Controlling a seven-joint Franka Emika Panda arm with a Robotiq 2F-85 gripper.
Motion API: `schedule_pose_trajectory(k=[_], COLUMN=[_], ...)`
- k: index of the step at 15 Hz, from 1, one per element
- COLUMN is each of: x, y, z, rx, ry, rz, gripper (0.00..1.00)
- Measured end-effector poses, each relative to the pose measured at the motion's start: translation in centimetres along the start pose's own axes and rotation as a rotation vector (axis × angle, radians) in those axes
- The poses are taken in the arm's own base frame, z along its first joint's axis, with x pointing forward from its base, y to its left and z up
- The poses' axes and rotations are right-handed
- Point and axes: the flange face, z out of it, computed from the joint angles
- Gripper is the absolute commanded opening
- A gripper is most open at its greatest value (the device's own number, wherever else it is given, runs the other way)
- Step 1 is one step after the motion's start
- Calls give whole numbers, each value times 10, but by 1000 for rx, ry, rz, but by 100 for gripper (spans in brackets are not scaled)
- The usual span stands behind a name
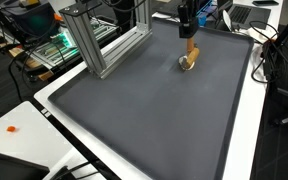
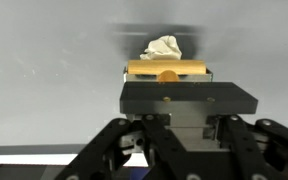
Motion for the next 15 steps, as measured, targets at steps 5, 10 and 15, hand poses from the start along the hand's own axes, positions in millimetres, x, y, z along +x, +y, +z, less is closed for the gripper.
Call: schedule_pose_trajectory(k=[5,10,15], x=[0,0,-4], y=[-1,-4,-5], z=[1,-2,-2], rx=[-5,-22,-35], ry=[-15,-71,-114], rz=[14,28,35], gripper=[22,22,22])
